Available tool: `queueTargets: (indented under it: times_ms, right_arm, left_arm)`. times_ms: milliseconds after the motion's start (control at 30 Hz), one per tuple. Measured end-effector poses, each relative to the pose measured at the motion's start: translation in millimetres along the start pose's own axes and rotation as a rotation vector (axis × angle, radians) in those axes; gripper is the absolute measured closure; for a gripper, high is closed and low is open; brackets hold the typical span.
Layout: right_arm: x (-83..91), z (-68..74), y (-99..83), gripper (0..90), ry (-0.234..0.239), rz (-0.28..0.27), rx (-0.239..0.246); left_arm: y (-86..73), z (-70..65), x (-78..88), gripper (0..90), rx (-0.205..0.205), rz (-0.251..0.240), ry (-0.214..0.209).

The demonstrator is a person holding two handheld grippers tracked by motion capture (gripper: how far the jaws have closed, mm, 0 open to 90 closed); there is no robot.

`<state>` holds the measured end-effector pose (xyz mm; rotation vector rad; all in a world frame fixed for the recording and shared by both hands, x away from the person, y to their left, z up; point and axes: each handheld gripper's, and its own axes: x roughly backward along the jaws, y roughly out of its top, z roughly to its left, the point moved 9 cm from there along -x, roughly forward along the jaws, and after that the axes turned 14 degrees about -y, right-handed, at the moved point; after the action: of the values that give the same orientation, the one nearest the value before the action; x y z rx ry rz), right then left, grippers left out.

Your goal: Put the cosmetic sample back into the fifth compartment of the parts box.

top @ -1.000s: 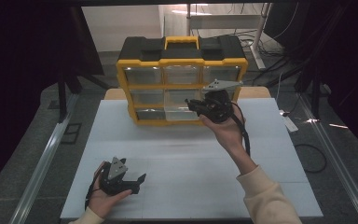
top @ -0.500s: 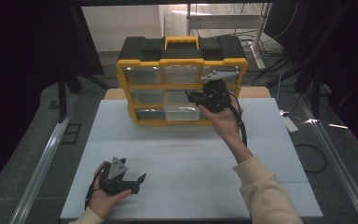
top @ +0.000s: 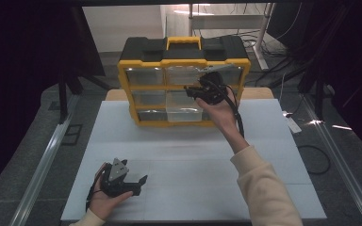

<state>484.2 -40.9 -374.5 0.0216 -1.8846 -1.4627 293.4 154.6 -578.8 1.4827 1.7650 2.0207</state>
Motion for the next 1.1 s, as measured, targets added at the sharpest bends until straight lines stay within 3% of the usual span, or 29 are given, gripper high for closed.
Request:
queueTargets:
  times_ms: [433, 933, 1000, 1100]
  right_arm:
    - [-7.7, 0.4, -5.3, 81.3, 0.002, 0.022, 0.019]
    - [-25.5, 0.6, -20.7, 80.7, -0.013, 0.085, 0.063]
    - [-25.9, 0.8, -21.4, 75.0, -0.018, 0.092, 0.072]
    - [-25.1, 2.6, -21.5, 54.6, -0.012, 0.09, 0.087]
  left_arm:
    - [0.5, -0.5, 0.0, 6.8, -0.003, -0.001, 0.0]
    - [0.7, 0.1, -0.6, 6.8, 0.001, 0.002, -0.002]
    - [1.3, 0.2, -1.7, 6.8, 0.002, 0.003, -0.003]
    - [2.6, -1.0, -1.6, 6.8, 0.001, -0.002, -0.009]
